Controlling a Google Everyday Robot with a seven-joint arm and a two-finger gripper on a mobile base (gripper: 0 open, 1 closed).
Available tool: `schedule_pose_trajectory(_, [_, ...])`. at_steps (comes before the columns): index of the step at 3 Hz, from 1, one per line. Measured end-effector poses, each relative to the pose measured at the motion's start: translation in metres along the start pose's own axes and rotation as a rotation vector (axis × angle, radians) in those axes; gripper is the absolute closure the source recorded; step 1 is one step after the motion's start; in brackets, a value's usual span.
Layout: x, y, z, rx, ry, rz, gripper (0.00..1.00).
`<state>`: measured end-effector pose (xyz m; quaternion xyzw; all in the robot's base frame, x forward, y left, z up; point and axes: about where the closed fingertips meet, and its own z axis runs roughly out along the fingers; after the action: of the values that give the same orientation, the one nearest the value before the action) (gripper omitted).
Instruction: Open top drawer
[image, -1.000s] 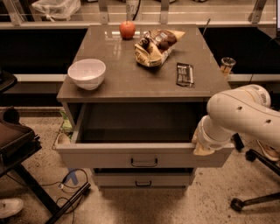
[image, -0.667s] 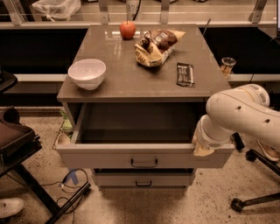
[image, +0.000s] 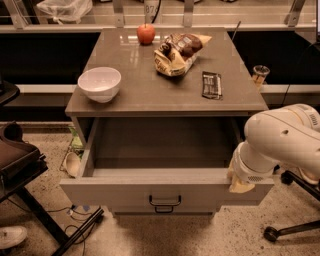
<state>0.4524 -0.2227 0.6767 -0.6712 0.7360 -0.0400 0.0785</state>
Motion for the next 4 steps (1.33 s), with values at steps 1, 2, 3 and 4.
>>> schedule_pose_trajectory(1, [0.015,0.040,-0.005,-0.054,0.011,0.003,1.00])
schedule_pose_trajectory(2, [0.014,0.040,-0.005,-0.054,0.011,0.003,1.00])
schedule_pose_trajectory(3, [0.024,0.069,-0.009,-0.100,0.014,-0.007,1.00])
schedule_pose_trajectory(4, [0.024,0.069,-0.009,-0.100,0.014,-0.007,1.00])
